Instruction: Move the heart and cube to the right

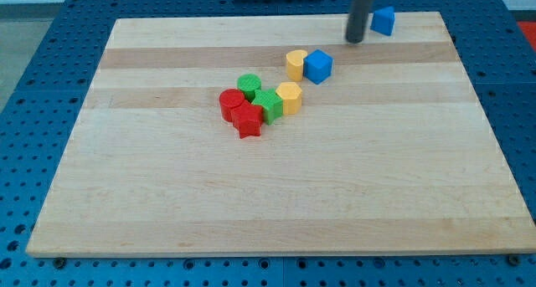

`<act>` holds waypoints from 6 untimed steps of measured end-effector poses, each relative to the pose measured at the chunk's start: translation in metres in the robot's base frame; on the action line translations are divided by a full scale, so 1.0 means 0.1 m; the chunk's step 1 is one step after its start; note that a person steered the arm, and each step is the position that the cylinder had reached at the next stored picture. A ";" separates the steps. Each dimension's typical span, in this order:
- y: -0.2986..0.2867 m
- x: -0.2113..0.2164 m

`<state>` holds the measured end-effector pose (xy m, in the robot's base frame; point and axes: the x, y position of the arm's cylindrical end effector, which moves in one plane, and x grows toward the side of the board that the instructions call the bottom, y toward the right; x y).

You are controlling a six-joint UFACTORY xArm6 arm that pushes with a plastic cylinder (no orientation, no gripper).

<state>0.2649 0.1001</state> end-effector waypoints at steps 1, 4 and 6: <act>-0.70 0.09; -1.52 0.63; -1.03 0.64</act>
